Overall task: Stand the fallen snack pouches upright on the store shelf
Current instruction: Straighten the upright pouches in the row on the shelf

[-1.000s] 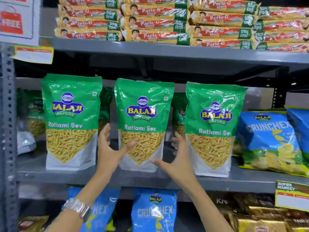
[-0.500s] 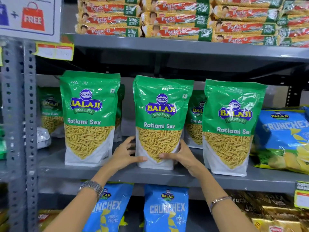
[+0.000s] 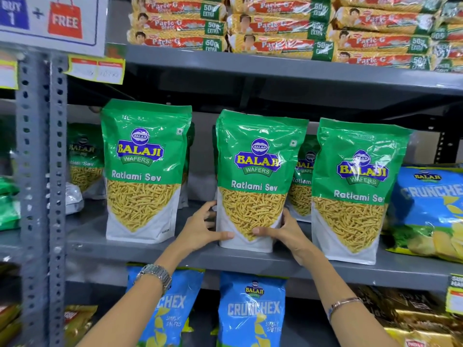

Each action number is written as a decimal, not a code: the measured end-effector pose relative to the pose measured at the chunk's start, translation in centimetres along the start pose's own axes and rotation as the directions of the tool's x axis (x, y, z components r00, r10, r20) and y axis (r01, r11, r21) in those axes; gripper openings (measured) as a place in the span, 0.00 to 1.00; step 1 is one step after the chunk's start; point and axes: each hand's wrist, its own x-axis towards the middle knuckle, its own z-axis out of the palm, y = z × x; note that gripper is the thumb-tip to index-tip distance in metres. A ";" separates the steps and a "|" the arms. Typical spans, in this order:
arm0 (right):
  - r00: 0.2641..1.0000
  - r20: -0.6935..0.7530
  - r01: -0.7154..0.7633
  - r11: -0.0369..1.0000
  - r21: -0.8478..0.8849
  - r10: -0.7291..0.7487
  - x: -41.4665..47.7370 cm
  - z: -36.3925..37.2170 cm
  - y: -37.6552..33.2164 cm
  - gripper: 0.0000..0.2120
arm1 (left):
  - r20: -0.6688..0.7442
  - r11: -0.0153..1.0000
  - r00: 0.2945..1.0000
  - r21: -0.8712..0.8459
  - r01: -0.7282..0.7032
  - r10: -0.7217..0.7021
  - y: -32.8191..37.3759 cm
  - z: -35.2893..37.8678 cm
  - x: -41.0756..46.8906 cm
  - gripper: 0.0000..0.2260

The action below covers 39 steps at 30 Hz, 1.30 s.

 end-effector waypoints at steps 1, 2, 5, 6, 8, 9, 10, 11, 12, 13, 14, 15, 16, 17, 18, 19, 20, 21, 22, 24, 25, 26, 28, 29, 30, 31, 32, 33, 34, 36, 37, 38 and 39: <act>1.000 0.000 0.001 1.000 0.000 -0.001 0.1 0.0 0.0 0.44 | -0.004 1.000 1.000 0.005 0.001 -0.001 -0.1 0.0 0.1 0.36; 1.000 0.003 0.003 1.000 0.002 -0.003 0.1 -0.1 0.1 0.44 | -0.006 1.000 1.000 0.010 0.004 -0.004 -0.2 0.0 0.1 0.38; 1.000 0.009 0.007 1.000 0.014 -0.007 0.2 -0.1 0.2 0.45 | -0.008 1.000 1.000 -0.001 -0.002 0.002 -0.4 -0.1 0.3 0.38; 1.000 0.013 0.004 1.000 0.007 -0.004 0.0 0.0 0.2 0.45 | -0.011 1.000 1.000 0.002 -0.006 0.006 -0.4 -0.1 0.2 0.38; 1.000 0.002 0.010 1.000 -0.004 -0.010 -0.4 0.3 -0.1 0.47 | -0.028 0.999 0.999 0.044 -0.023 0.025 -0.4 -0.2 -0.1 0.39; 0.999 -0.030 0.025 1.000 0.001 -0.025 -0.6 0.6 -0.2 0.48 | -0.039 0.997 0.998 0.070 -0.037 0.040 -0.3 -0.1 -0.3 0.41; 0.993 -0.102 0.058 0.998 0.002 -0.057 -1.0 1.1 -0.4 0.51 | -0.053 0.995 0.997 0.079 -0.057 0.061 -0.1 -0.3 -0.7 0.43; 0.970 -0.216 0.112 0.994 -0.016 -0.113 -1.6 1.7 -0.5 0.52 | -0.075 0.994 0.993 0.063 -0.086 0.091 0.3 -0.5 -1.1 0.43; 0.917 -0.346 0.185 0.981 -0.065 -0.196 -2.3 2.8 -0.8 0.51 | -0.118 0.991 0.984 0.035 -0.127 0.130 0.8 -1.1 -1.7 0.42; 0.835 -0.456 0.277 0.951 -0.136 -0.308 -3.3 4.1 -1.1 0.47 | -0.189 0.982 0.964 0.015 -0.186 0.185 1.3 -1.8 -2.4 0.39; 0.746 -0.512 0.368 0.904 -0.216 -0.426 -4.2 5.6 -1.5 0.41 | -0.286 0.967 0.926 0.006 -0.256 0.247 1.7 -2.8 -3.0 0.36; 0.679 -0.508 0.450 0.848 -0.281 -0.529 -4.7 7.4 -1.9 0.36 | -0.396 0.945 0.868 0.003 -0.326 0.300 2.0 -4.2 -3.7 0.34; 0.648 -0.458 0.515 0.793 -0.326 -0.609 -4.9 9.1 -2.4 0.33 | -0.492 0.923 0.803 0.003 -0.384 0.335 2.3 -5.8 -4.4 0.32; 0.649 -0.382 0.561 0.753 -0.344 -0.658 -4.8 10.9 -2.8 0.31 | -0.563 0.907 0.747 0.013 -0.421 0.354 2.3 -7.6 -5.1 0.31; 0.674 -0.303 0.585 0.737 -0.338 -0.674 -4.4 12.6 -3.3 0.31 | -0.606 0.903 0.711 0.027 -0.429 0.356 2.2 -9.4 -5.7 0.32; 0.720 -0.234 0.581 0.751 -0.312 -0.654 -3.8 14.1 -3.9 0.32 | -0.625 0.915 0.705 0.038 -0.403 0.336 1.9 -11.1 -6.2 0.34; 0.777 -0.177 0.552 0.789 -0.271 -0.604 -3.1 15.6 -4.5 0.34 | -0.628 0.940 0.721 0.049 -0.339 0.293 1.3 -12.8 -6.7 0.38; 0.836 -0.132 0.498 0.837 -0.226 -0.533 -2.3 16.8 -4.8 0.37 | -0.617 0.965 0.750 0.060 -0.255 0.237 0.5 -14.2 -7.1 0.43; 0.889 -0.092 0.427 0.886 -0.183 -0.448 -1.4 17.7 -5.0 0.40 | -0.593 0.983 0.785 0.071 -0.171 0.179 -0.3 -15.3 -7.3 0.48; 0.959 0.000 0.283 0.952 -0.113 -0.285 0.4 18.9 -5.0 0.44 | -0.526 0.995 0.846 0.086 -0.044 0.083 -2.1 -16.9 -7.5 0.55; 0.974 0.048 0.223 0.971 -0.087 -0.220 1.2 19.4 -5.1 0.46 | -0.492 0.997 0.870 0.077 -0.001 0.039 -2.9 -17.6 -7.5 0.58; 0.982 0.092 0.173 0.983 -0.063 -0.167 1.8 19.6 -5.1 0.47 | -0.455 0.998 0.890 0.057 0.040 -0.010 -3.5 -18.1 -7.4 0.59; 0.982 0.157 0.114 0.993 -0.038 -0.107 2.5 20.5 -4.9 0.48 | -0.374 0.993 0.922 0.018 0.120 -0.105 -4.4 -19.2 -7.1 0.61; 0.980 0.172 0.106 0.994 -0.039 -0.098 2.7 20.9 -4.8 0.48 | -0.337 0.989 0.931 0.003 0.149 -0.139 -4.6 -19.5 -6.9 0.62; 0.979 0.182 0.105 0.993 -0.044 -0.096 2.8 21.3 -4.7 0.48 | -0.310 0.986 0.937 -0.013 0.167 -0.163 -4.8 -19.8 -6.6 0.63; 0.978 0.186 0.104 0.993 -0.049 -0.093 2.9 21.7 -4.6 0.48 | -0.290 0.984 0.941 -0.026 0.174 -0.175 -4.8 -20.1 -6.4 0.64; 0.979 0.182 0.100 0.993 -0.054 -0.089 3.0 22.0 -4.4 0.48 | -0.272 0.984 0.946 -0.035 0.174 -0.176 -4.8 -20.3 -6.1 0.64; 0.982 0.171 0.096 0.993 -0.062 -0.084 3.1 22.1 -4.3 0.49 | -0.253 0.986 0.952 -0.036 0.165 -0.169 -4.7 -20.4 -5.9 0.63; 0.984 0.157 0.091 0.993 -0.068 -0.080 3.1 22.2 -4.3 0.48 | -0.238 0.988 0.959 -0.034 0.150 -0.153 -4.5 -20.4 -5.7 0.61; 0.988 0.130 0.088 0.994 -0.060 -0.080 3.3 22.2 -4.2 0.45 | -0.233 0.993 0.965 -0.021 0.116 -0.118 -4.1 -20.1 -5.6 0.54; 0.989 0.123 0.087 0.995 -0.055 -0.080 3.3 22.1 -4.2 0.44 | -0.244 0.994 0.964 -0.019 0.105 -0.106 -4.0 -20.0 -5.6 0.51; 0.990 0.122 0.082 0.995 -0.055 -0.075 3.3 22.1 -4.2 0.44 | -0.259 0.995 0.961 -0.024 0.095 -0.098 -3.9 -19.9 -5.6 0.48; 0.990 0.121 0.079 0.995 -0.056 -0.072 3.4 22.0 -4.1 0.42 | -0.272 0.996 0.958 -0.032 0.086 -0.091 -3.8 -19.7 -5.6 0.46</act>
